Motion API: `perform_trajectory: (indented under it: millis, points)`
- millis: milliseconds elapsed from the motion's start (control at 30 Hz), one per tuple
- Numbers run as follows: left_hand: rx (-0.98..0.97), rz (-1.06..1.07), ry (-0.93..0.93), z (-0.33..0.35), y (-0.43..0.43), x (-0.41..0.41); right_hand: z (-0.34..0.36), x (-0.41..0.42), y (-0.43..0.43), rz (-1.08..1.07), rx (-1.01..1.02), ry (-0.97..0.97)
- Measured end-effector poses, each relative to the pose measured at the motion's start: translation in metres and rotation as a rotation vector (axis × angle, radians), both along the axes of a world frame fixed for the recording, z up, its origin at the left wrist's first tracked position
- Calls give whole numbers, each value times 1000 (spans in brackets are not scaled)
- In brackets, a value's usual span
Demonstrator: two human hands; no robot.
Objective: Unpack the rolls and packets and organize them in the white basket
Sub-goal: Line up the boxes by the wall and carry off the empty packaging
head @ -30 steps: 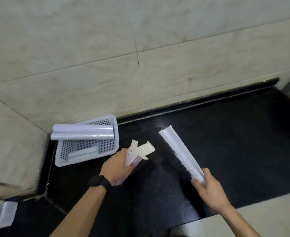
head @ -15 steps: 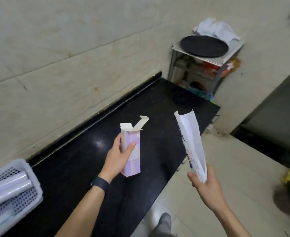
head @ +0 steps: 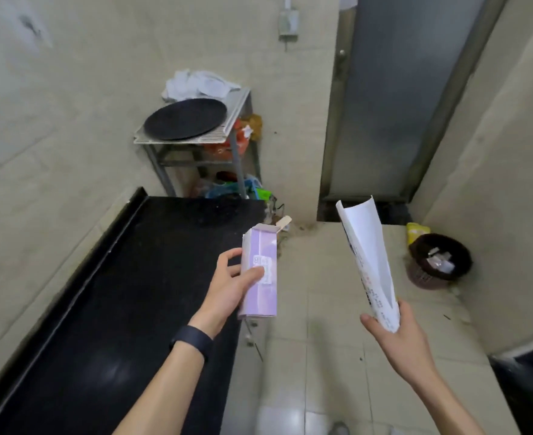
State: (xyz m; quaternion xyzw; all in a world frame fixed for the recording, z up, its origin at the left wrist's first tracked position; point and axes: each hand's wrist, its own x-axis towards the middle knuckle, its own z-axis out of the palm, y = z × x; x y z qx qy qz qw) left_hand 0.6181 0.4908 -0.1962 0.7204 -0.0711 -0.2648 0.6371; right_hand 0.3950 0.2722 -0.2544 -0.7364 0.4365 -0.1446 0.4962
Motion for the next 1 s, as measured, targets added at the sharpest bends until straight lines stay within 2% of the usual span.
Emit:
perform_trajectory:
  millis: [200,367,500,667,867,1000]
  points:
    - [35,-173,-106,6,-127,29,-4,1,-91,-110,9,-42]
    - [7,-252,-92,-13,-226,40,-3,-4,-157,-185,21,-33]
    - [22,-323,-18,-40,-284,45,-7,-7,-202,-246,35,10]
    - [134,-330,92,-84,-340,63,-34,-1,-250,-334,27,68]
    - [213,-371,158,-120,-444,115,-59,37,-321,-398,93,149]
    - [251,-443,280,-126,-518,150,-62,67,-364,-526,187,151]
